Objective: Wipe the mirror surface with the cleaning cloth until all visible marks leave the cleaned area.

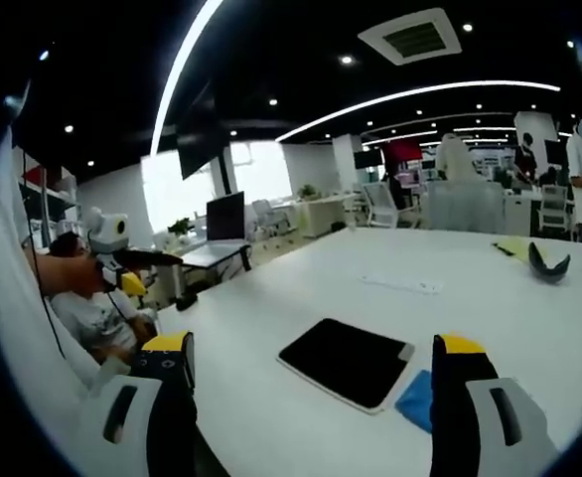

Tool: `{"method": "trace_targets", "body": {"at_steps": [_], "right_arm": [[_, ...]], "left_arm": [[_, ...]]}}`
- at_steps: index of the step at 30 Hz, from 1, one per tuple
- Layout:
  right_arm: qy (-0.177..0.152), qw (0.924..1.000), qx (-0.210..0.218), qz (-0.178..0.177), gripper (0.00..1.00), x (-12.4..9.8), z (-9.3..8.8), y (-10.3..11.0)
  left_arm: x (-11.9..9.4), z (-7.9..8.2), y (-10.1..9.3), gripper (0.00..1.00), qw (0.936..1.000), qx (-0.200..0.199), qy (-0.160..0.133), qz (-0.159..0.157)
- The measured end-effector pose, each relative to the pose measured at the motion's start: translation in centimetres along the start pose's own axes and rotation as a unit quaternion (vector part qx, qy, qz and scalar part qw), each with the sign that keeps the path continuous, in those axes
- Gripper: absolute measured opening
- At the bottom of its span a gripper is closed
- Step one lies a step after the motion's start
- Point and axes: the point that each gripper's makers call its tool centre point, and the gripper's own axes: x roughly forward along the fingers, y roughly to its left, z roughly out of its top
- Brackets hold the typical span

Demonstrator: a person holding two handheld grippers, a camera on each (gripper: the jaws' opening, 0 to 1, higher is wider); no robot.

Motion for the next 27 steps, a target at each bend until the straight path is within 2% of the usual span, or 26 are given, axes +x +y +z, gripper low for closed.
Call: {"method": "trace_targets", "body": {"at_steps": [15,20,23,25,27], "right_arm": [[0.008,0.9999,0.008,0.008,0.97,1.0,-0.9,-0.9],[0.016,0.9998,-0.013,0.007,0.96,1.4,-1.5,-1.3],[0.017,0.9996,-0.024,0.005,0.92,1.8,-1.8,-2.1],[0.013,0.9998,-0.008,0.011,0.89,2.0,-2.1,-2.5],[0.013,0.9998,-0.01,0.01,0.89,2.2,-2.3,-3.2]], "left_arm": [[0.1,0.5,-0.9,1.0,1.0,-0.003,-0.008,0.0],[0.1,0.8,-1.2,1.0,0.9999,-0.005,-0.012,0.001],[0.2,0.9,-1.6,1.0,1.0,-0.004,-0.009,0.0],[0.4,0.8,-1.8,1.0,1.0,-0.003,-0.005,-0.002],[0.5,0.8,-2.2,1.0,1.0,-0.002,0.0,-0.005]]}}
